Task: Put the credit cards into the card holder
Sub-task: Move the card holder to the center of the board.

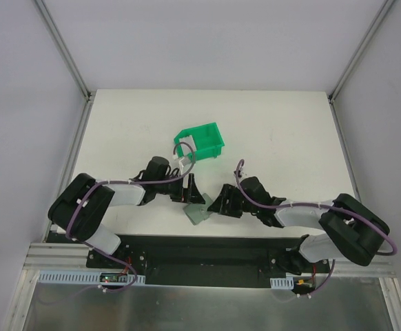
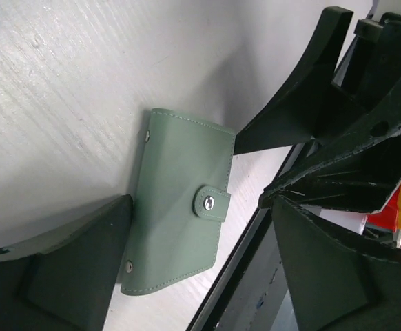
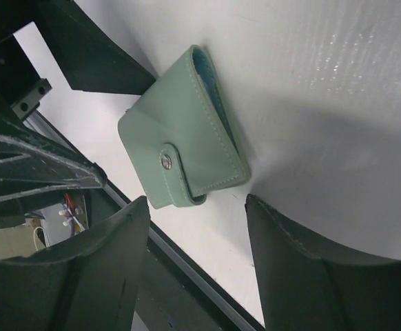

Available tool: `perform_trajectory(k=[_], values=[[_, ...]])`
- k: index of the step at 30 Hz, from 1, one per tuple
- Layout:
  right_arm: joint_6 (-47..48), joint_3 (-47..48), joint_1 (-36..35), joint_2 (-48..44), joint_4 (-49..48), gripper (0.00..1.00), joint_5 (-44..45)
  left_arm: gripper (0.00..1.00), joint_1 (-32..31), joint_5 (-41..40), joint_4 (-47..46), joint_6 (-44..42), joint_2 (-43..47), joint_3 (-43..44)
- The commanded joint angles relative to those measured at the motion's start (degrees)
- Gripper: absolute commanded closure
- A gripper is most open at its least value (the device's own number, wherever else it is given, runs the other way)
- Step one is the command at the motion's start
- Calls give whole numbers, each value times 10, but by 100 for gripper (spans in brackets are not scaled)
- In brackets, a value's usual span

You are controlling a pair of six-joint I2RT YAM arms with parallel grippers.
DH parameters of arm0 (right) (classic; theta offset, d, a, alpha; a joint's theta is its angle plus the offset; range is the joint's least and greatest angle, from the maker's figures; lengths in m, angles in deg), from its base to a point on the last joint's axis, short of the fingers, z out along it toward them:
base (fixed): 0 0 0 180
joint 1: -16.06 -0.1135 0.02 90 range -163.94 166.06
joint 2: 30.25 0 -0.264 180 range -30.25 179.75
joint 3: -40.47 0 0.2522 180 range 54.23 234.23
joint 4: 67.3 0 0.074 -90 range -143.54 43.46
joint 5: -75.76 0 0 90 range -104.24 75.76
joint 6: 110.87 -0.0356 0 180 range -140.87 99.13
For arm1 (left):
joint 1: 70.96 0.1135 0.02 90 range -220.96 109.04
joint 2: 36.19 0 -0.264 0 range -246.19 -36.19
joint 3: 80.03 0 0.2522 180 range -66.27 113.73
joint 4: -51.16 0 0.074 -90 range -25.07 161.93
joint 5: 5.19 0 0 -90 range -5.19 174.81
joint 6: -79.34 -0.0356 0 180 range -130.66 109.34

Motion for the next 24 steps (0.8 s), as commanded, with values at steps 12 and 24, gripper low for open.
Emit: perform_trajectory(k=[12,24], values=[[39,40,-16,-24,95,36,114,1,-60,-432,84,4,319,-121],[76,43,-21,-71,121,28,79,1,-52,-371,159,-39,292,-71]])
